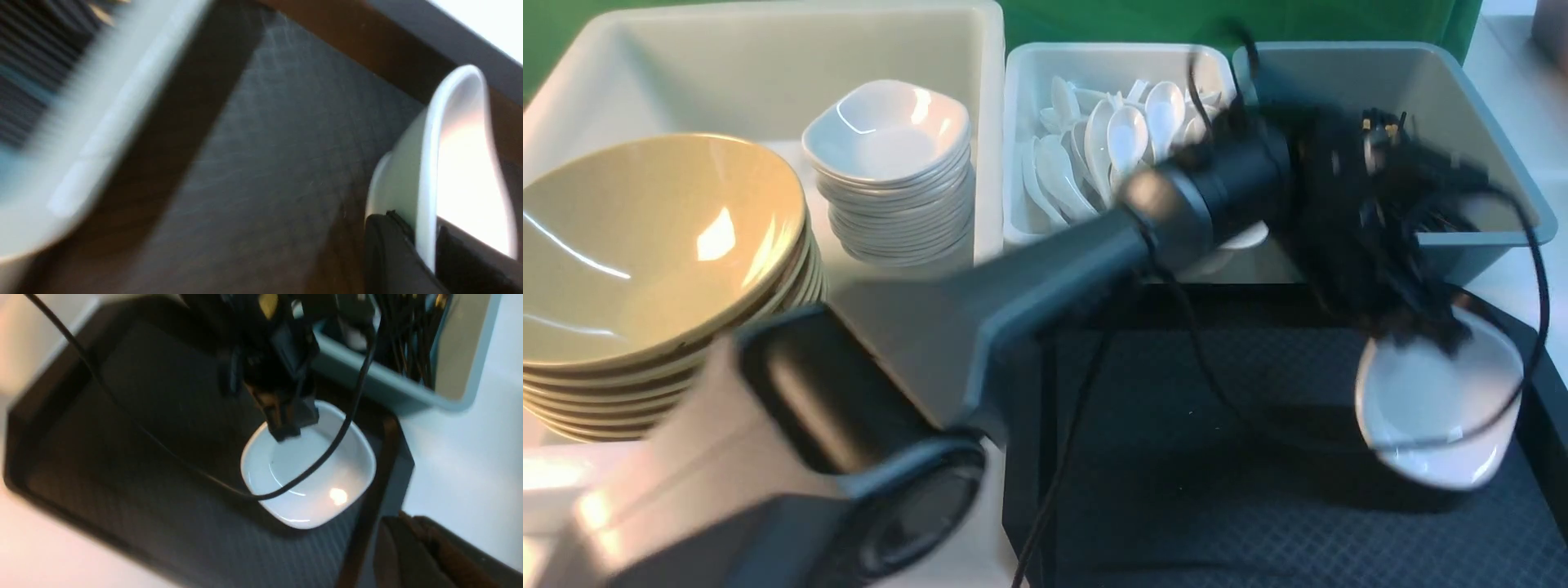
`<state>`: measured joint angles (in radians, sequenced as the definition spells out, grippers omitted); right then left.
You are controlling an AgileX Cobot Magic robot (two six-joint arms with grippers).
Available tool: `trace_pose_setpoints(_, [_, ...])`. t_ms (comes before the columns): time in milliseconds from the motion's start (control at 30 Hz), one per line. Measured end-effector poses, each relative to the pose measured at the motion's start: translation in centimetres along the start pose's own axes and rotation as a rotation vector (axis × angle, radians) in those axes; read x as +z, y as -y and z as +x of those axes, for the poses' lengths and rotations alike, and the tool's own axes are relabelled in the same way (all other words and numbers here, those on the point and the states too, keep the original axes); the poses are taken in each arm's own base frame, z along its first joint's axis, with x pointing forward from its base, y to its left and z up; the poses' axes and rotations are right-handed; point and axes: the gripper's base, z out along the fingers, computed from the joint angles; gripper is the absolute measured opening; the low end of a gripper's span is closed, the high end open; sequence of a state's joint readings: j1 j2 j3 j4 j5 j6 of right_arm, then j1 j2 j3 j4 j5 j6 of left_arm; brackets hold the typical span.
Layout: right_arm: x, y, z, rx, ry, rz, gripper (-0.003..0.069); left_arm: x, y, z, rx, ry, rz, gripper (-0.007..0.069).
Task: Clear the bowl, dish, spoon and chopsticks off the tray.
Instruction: Use the left arm to put the plate into the large storage box on the left
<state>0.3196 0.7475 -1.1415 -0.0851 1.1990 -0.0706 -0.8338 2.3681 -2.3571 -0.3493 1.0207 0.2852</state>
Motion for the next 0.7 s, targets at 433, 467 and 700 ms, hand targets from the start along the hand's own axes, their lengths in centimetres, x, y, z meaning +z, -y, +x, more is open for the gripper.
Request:
trace_pose_setpoints(433, [4.8, -3.7, -3.6, -0.043, 0.039, -0.410, 0.0038, -28.2, -8.5, 1.1, -0.132, 0.149, -0.476, 0.0001])
trace_pose_setpoints(467, [5.2, -3.8, -3.7, -0.041, 0.031, -0.417, 0.0037, -30.2, -10.3, 2.6, -0.198, 0.148, -0.525, 0.0001])
trace_pose_setpoints(700, [7.3, -3.9, -4.3, -0.038, 0.002, -0.418, 0.0037, -33.3, -19.1, 10.4, -0.525, 0.117, -0.561, 0.0001])
